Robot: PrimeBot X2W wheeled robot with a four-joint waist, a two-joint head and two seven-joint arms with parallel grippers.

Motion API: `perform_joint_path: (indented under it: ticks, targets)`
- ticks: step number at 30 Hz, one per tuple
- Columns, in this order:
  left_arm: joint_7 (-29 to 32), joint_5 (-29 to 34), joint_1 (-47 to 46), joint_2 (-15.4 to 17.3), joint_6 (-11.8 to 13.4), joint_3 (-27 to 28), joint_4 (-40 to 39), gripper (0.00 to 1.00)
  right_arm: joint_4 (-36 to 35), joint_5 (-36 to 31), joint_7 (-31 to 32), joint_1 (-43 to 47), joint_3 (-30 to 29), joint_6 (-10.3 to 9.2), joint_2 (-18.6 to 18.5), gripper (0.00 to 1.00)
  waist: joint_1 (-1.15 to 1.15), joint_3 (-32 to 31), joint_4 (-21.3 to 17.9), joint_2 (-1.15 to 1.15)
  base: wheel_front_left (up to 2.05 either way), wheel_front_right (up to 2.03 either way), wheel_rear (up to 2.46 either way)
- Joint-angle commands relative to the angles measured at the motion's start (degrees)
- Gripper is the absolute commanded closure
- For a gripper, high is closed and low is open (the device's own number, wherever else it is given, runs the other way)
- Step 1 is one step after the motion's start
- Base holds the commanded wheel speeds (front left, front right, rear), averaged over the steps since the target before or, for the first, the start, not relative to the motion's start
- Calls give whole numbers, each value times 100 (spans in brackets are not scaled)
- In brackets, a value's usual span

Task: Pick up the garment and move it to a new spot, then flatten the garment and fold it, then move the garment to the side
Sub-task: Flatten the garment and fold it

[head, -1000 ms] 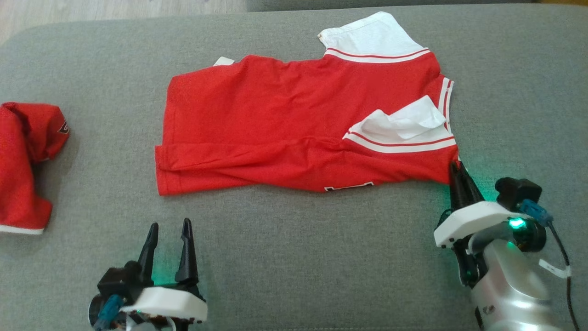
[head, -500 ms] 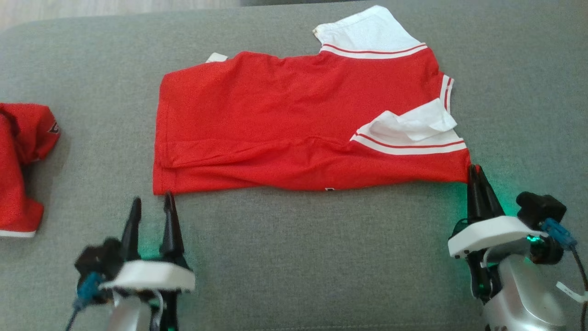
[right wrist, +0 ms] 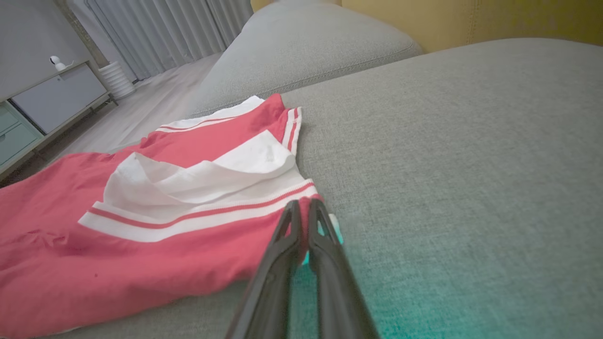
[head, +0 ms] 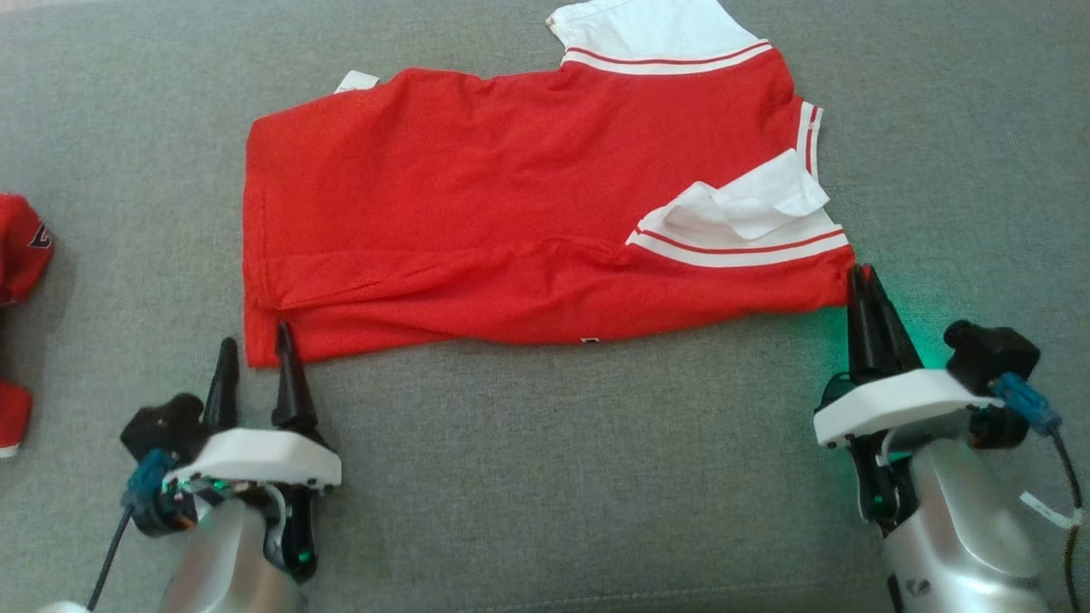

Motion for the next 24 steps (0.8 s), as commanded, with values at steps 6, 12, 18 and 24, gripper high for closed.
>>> perform_joint_path:
  ticks: [6,12,18,24]
  targets:
    - [5,-248,-187,70,-37,-137,-15,100,-346,220,-63,-162,51,-4,-15,100,0,-42,-3,0,0,0,0]
    - [5,-131,-284,122,-38,108,-786,100,-695,435,-63,-430,-254,-4,-15,100,0,-364,51,0,0,0,0]
    - [5,-7,-19,160,-39,316,-1192,100,-1184,957,-63,-254,-512,-4,-15,100,0,-817,33,0,0,0,0]
    - [5,-71,752,101,-39,431,-1030,100,-1170,1357,-63,667,-698,-4,-15,100,0,-1016,-30,0,0,0,0]
